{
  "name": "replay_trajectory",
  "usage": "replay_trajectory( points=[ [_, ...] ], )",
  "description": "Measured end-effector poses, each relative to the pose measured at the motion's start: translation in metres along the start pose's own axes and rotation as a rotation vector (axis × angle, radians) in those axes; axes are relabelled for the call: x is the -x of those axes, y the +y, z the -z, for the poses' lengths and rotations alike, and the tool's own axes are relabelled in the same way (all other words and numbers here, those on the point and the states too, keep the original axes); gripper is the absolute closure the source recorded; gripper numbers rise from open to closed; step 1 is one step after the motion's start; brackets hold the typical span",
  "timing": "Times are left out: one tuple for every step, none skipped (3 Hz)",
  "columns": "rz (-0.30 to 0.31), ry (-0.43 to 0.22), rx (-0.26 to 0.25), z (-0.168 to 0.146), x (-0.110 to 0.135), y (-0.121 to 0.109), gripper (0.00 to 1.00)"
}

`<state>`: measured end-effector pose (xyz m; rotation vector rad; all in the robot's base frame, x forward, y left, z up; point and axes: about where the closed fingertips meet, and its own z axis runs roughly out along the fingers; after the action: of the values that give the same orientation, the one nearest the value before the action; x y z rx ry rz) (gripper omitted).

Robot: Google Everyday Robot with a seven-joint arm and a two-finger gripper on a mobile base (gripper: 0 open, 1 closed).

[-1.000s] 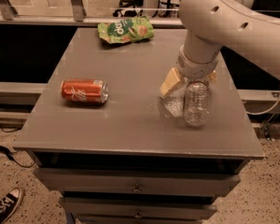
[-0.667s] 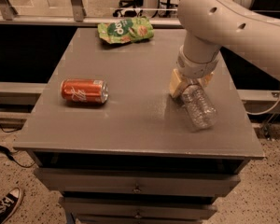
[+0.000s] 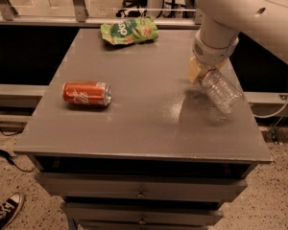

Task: Move water bottle near green rice chip bag

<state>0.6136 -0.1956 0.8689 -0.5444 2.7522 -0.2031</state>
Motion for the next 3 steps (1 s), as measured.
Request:
replay_trajectory(
  points=[
    [0.029, -0.003, 0.000, 0.001, 0.001, 0.000, 1.00],
    [0.029, -0.003, 0.000, 0.001, 0.001, 0.000, 1.00],
    [0.005, -0.103, 0.023, 0.012, 0.013, 0.002, 1.00]
  ],
)
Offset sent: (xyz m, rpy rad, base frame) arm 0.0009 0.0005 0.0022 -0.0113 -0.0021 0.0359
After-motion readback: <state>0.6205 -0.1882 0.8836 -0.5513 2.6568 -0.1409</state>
